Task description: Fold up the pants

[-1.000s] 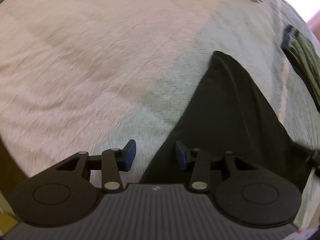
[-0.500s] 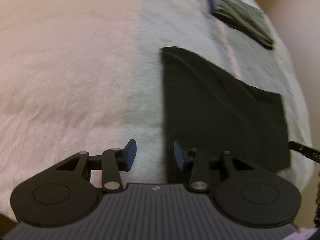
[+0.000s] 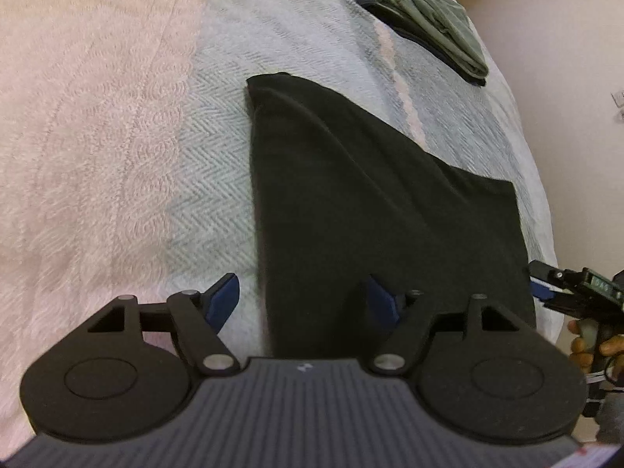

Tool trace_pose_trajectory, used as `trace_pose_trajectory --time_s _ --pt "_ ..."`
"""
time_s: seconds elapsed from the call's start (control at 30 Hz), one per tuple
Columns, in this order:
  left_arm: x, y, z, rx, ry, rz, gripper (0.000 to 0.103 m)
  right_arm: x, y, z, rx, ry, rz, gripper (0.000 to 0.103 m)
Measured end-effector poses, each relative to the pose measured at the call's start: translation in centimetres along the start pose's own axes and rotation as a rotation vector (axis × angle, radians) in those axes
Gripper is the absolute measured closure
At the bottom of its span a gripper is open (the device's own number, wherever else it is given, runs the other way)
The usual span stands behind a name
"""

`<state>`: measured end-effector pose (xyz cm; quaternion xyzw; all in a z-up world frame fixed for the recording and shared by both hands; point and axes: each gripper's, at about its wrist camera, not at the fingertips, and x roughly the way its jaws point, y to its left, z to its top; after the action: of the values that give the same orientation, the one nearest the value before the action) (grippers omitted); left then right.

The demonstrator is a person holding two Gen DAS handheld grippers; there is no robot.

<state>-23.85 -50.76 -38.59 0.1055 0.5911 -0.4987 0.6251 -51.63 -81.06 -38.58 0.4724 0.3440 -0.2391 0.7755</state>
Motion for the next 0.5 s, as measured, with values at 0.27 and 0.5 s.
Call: trace_pose_trajectory --time_s 0.27,0.5 --pt "3.4 1.4 1.1 -0.081 0.036 -0.15 0.035 5.6 -3.8 2.3 0.061 0.167 0.206 0.033" --pt "5.1 2.0 1.0 -0.142 0.016 -0.205 0.035 8.7 -4.5 3.7 0.056 0.248 0.288 0.031"
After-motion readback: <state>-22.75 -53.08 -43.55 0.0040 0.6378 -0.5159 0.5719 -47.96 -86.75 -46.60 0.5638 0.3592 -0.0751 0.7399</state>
